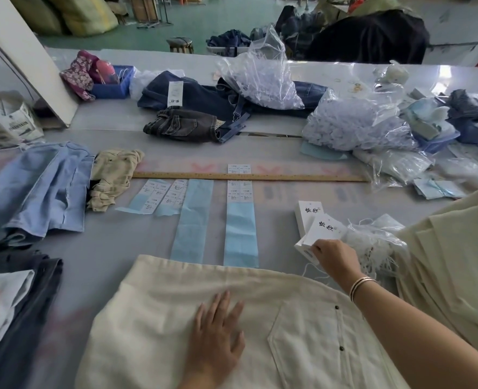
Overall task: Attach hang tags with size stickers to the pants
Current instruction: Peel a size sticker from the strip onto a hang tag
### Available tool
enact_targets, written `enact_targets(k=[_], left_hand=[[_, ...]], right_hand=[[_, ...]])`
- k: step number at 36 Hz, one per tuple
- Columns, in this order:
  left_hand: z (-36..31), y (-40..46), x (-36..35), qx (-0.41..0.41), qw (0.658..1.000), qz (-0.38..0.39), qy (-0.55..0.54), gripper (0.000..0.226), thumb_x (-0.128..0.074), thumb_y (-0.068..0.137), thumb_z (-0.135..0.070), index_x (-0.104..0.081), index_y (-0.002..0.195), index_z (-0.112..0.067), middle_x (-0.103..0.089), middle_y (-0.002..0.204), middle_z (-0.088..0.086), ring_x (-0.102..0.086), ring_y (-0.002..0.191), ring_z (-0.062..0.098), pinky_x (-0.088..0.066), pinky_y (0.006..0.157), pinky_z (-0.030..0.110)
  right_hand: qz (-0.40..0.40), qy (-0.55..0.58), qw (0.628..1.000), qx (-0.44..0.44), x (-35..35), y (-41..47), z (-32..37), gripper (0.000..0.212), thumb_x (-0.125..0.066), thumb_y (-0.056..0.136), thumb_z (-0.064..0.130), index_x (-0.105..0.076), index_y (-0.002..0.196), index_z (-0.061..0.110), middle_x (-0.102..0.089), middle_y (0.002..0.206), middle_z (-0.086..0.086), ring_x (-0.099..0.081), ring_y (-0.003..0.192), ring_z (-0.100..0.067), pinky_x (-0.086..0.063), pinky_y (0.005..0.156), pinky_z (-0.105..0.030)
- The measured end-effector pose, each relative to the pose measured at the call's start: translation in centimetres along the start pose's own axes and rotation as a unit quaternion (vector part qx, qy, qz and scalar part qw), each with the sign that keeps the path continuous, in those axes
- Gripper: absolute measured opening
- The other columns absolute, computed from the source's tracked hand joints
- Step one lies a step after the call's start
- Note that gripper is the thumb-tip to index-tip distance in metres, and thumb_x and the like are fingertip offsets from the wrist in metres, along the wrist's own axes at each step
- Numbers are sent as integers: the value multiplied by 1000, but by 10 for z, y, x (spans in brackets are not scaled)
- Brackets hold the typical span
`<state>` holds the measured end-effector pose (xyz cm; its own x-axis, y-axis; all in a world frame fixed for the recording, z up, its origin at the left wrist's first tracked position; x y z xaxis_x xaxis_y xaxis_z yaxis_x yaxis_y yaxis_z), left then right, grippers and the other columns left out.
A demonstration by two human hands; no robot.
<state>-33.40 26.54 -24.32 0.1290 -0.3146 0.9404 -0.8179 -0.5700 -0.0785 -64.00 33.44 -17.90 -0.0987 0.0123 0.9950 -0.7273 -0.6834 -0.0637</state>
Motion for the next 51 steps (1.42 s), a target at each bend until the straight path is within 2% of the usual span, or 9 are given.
enact_targets(k=[12,18,23,28,35,39,43,46,51], left_hand=[[1,0,-3,-9,1000,-25,-11,59,-51,67,-47,-65,122,-30,-56,137,3,-40,128,17,-15,109,37],[-19,25,5,19,993,-90,-76,38,-49,60,-37,-74,87,-29,-69,104,-3,-66,97,22,-50,82,38],[-77,79,25,-94,984,-98,-115,45,-59,64,-23,-67,109,-21,-62,121,2,-57,112,20,-48,91,27],[-125,141,34,-156,981,-27,-115,61,-46,88,-20,-30,146,-17,-22,156,4,-20,143,19,-22,112,35],[-135,179,19,-151,988,26,-31,67,-50,90,-24,-20,149,-13,-17,158,5,-18,144,21,-14,116,35],[-133,182,8,-165,984,62,21,66,-51,89,-24,-22,149,-20,-20,156,2,-22,141,20,-19,112,38],[-134,184,8,-177,980,62,67,58,-52,88,-20,-31,142,-24,-27,149,1,-29,135,21,-27,104,40],[-134,186,7,-177,978,80,73,59,-53,88,-18,-31,143,-25,-24,152,0,-26,137,20,-26,106,41],[-134,186,5,-171,979,94,62,58,-51,89,-20,-31,144,-23,-21,155,2,-23,140,22,-23,107,45]], right_hand=[[82,130,986,-65,6,8,-4,19,-70,78,41,-63,71,24,-65,83,1,-61,83,-22,-38,62,-26],[107,219,968,-67,15,20,-10,29,-76,75,24,-54,57,23,-60,66,3,-54,66,-16,-34,51,-23],[124,284,946,-93,13,23,-14,23,-77,75,19,-61,63,8,-58,65,-3,-48,61,-15,-35,55,-26],[138,384,905,-120,14,25,-20,31,-73,82,23,-52,59,16,-42,53,2,-34,48,-9,-25,39,-15],[151,491,840,-175,6,30,-33,38,-64,88,27,-41,59,18,-38,54,3,-38,52,-12,-26,52,-24],[127,541,805,-208,1,29,-40,18,-59,92,20,-62,75,15,-57,63,-3,-52,59,-15,-39,53,-23],[47,546,807,-220,10,34,-50,11,-60,91,17,-67,87,10,-63,73,-12,-56,62,-20,-45,52,-24],[-51,618,748,-237,29,40,-67,11,-62,89,17,-65,81,11,-62,75,-10,-57,64,-18,-48,55,-27],[-206,719,593,-299,69,37,-100,21,-59,92,22,-51,73,18,-56,77,-1,-57,70,-9,-52,65,-24]])
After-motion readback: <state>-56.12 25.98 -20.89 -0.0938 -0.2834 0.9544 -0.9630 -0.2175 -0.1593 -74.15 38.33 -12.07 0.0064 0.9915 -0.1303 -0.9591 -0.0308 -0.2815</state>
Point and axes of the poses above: each hand's wrist, its own y-axis towards the middle knuckle, its own x-axis out of the back of the hand, z = x × y, the point moved 3 cm from there along y, towards the middle knuckle
